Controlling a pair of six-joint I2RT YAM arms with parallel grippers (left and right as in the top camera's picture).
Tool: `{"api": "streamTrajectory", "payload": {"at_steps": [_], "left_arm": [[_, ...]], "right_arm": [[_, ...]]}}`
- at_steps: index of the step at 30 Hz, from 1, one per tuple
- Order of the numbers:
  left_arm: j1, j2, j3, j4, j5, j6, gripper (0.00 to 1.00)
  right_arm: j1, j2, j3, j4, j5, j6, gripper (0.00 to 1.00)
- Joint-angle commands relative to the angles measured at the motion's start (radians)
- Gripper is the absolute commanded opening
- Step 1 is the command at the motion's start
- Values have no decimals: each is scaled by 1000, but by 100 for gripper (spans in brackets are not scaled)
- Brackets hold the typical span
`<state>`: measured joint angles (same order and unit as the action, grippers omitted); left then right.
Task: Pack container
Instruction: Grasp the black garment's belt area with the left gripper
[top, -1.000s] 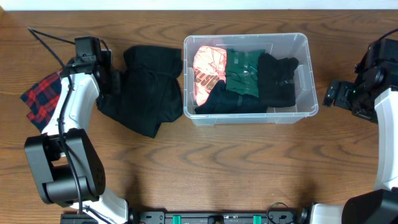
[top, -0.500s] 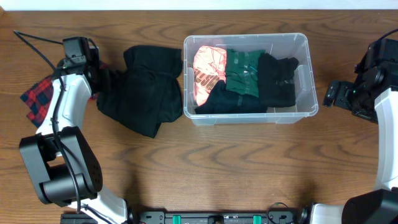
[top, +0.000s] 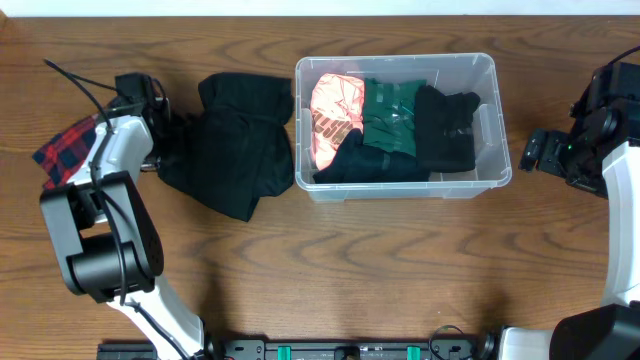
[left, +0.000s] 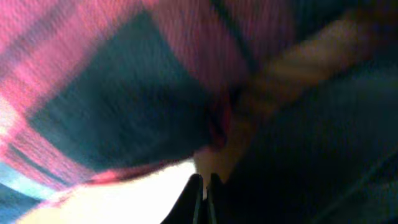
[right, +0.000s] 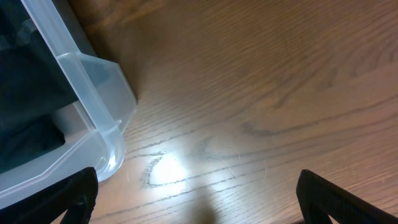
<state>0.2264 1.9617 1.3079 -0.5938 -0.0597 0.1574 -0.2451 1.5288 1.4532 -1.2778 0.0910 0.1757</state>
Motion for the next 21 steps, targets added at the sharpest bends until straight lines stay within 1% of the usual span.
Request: {"api": "streamTrajectory", "payload": {"at_steps": [1,4,9,13,21], "left_arm": [[2,-8,5,-48,-10,-6,6],[1,-10,5,-90,11,-37,6],[2,-10,5,-145,132,-71,6],[2,-21,5,-175,156,-100,6],[2,-116,5,-210,282,-107,6]], "right_arm": [[-3,-10,10,0,13,11,99],[-3,-10,10,0,13,10,99],[-3,-10,10,0,13,10,99],[-3,-10,10,0,13,10,99],[-3,-10,10,0,13,11,99]]}}
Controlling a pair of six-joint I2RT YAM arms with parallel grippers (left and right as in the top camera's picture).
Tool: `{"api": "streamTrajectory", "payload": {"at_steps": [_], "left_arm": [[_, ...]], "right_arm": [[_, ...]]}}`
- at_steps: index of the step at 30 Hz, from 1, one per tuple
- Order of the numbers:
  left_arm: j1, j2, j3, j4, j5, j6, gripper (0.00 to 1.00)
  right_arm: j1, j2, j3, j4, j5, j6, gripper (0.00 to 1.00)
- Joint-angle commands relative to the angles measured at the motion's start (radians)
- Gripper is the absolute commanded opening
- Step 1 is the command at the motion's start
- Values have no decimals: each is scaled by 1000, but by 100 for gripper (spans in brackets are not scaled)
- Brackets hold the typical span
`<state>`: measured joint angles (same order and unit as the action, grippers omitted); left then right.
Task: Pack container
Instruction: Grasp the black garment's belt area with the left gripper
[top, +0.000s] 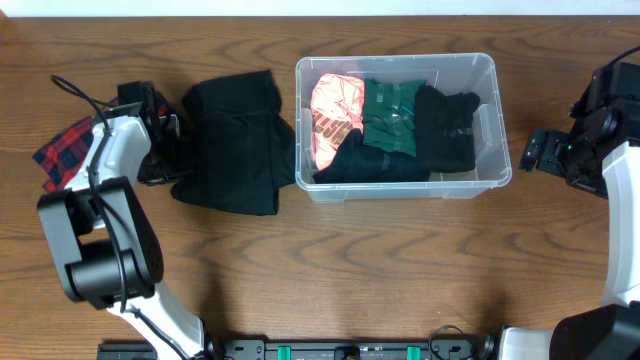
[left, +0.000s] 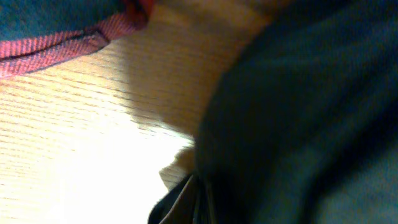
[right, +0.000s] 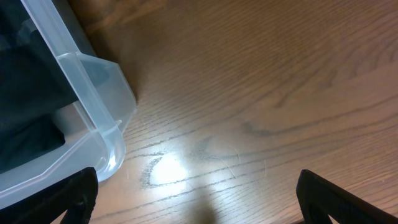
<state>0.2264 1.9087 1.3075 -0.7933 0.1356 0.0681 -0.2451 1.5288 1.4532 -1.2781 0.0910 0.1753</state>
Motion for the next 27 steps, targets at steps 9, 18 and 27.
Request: {"api": "streamTrajectory", "payload": {"at_steps": [9,18,27], "left_arm": [[2,-179,8,5,108,-42,6],[0,-198,7,147,108,-47,82],[-2,-164,7,240,108,39,83]], "right_arm": [[-3,-10,10,0,13,11,99],[-3,-10,10,0,13,11,99],[-3,-10,10,0,13,11,99]]}}
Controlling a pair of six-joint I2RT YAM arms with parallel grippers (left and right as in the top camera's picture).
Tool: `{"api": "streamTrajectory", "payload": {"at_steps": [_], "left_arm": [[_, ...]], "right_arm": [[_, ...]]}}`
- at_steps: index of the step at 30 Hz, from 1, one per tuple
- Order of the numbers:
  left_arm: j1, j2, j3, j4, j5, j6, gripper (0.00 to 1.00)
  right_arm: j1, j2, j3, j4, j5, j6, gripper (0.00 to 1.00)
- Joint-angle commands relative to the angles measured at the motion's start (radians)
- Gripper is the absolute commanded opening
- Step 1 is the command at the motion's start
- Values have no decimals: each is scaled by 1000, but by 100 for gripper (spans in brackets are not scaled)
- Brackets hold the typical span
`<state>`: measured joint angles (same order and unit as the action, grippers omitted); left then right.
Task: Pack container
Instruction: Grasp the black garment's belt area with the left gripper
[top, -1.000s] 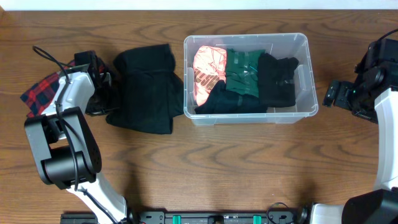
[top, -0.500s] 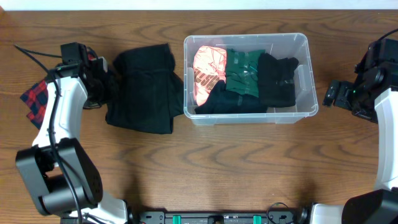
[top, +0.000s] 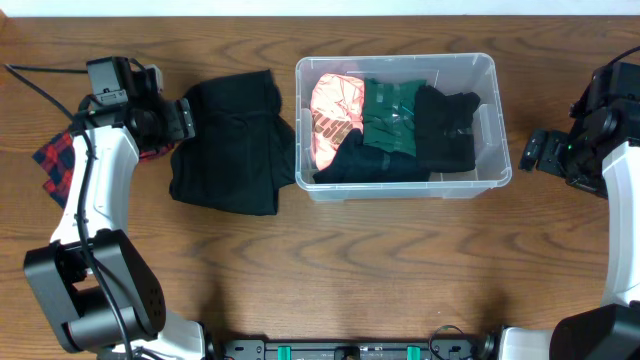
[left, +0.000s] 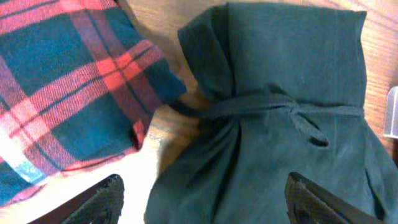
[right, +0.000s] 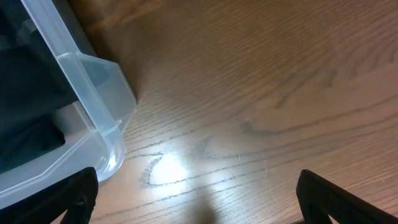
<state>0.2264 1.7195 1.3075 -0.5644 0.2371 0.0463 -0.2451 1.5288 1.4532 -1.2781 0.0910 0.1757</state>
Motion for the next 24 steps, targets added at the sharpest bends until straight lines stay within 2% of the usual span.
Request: {"api": "streamTrajectory", "payload": {"at_steps": [1,8,15,24], "left_arm": [[-2,29,7,14,6,75,83],[-3,92,7,20,8,85,83],[-3,158,7,65,132,84,83],[-3,231,6,88,138,84,83]], "right_arm": [[-3,-10,10,0,13,10,99],[-3,-10,10,0,13,10,99],[-3,-10,10,0,13,10,99],[-3,-10,10,0,13,10,99]]}}
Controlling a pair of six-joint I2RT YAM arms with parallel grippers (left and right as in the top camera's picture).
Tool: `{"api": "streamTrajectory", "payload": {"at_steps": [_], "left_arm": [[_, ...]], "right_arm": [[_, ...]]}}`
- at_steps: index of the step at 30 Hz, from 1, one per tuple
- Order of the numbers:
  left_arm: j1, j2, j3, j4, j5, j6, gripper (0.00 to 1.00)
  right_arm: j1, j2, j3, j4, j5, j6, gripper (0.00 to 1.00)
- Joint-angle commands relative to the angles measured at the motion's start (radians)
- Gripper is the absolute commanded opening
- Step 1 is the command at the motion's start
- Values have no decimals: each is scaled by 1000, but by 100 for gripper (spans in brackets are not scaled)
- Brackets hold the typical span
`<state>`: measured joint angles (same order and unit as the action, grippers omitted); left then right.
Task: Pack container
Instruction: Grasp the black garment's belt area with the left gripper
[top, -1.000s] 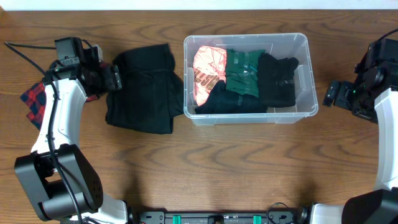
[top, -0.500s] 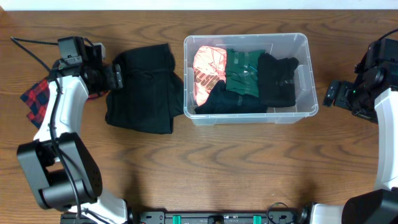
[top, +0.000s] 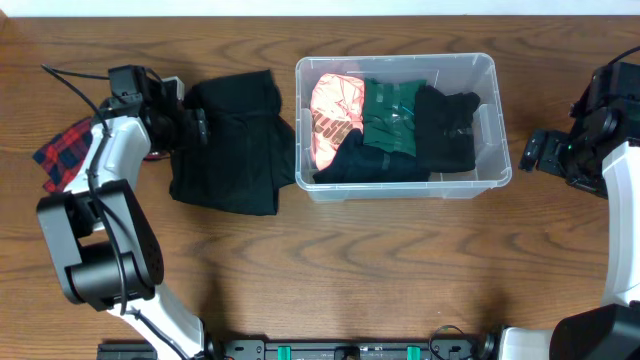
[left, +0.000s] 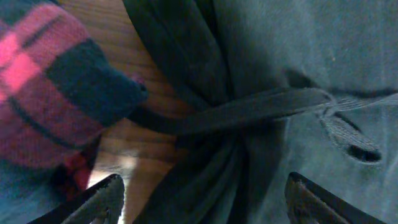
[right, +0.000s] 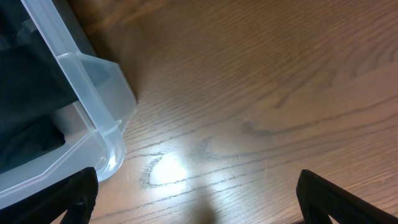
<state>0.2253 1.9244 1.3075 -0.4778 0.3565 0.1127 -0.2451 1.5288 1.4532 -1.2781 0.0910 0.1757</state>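
A clear plastic container (top: 488, 78) sits at centre right, holding pink, green and black folded clothes. A black garment with a drawstring (top: 235, 145) lies folded left of it. My left gripper (top: 195, 127) hovers open at that garment's left edge; the wrist view shows the dark cloth (left: 292, 56) and its drawstring between the spread fingertips (left: 99, 202). A red plaid cloth (top: 62, 148) lies further left. My right gripper (top: 535, 152) is open over bare table beside the container's right end (right: 93, 93).
The table edge runs along the top of the overhead view. The left arm's cable (top: 75, 85) loops above the plaid cloth. Wood surface stretches in front of the container and the garment.
My left gripper has moved right and down, from above the garment's upper left corner to close over its left edge by the drawstring. It stays open. The right arm is still.
My left gripper was shut low against the plaid cloth and the spread black garment. Then the garment lay folded more compactly with the gripper still shut at its left edge. Then the gripper stood open and raised; now it is low over the drawstring.
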Motion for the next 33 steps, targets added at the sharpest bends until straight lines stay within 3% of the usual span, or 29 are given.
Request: {"api": "streamTrajectory", "payload": {"at_steps": [1,10,13,18,25,28,33], "left_arm": [[-2,37,6,3,18,18,83],[-43,119,6,0,55,18,82],[-60,121,6,-18,55,18,71],[-65,121,6,-69,55,18,63],[-65,122,5,-105,55,26,62],[-65,122,5,-111,55,26,50],[-65,122,5,-111,55,26,45]], "right_arm": [[-3,-10,10,0,13,10,99],[-3,-10,10,0,13,10,99],[-3,-10,10,0,13,10,99],[-3,-10,10,0,13,10,99],[-3,-10,10,0,13,10,99],[-3,-10,10,0,14,10,99],[-4,-10,10,0,13,10,99]]}}
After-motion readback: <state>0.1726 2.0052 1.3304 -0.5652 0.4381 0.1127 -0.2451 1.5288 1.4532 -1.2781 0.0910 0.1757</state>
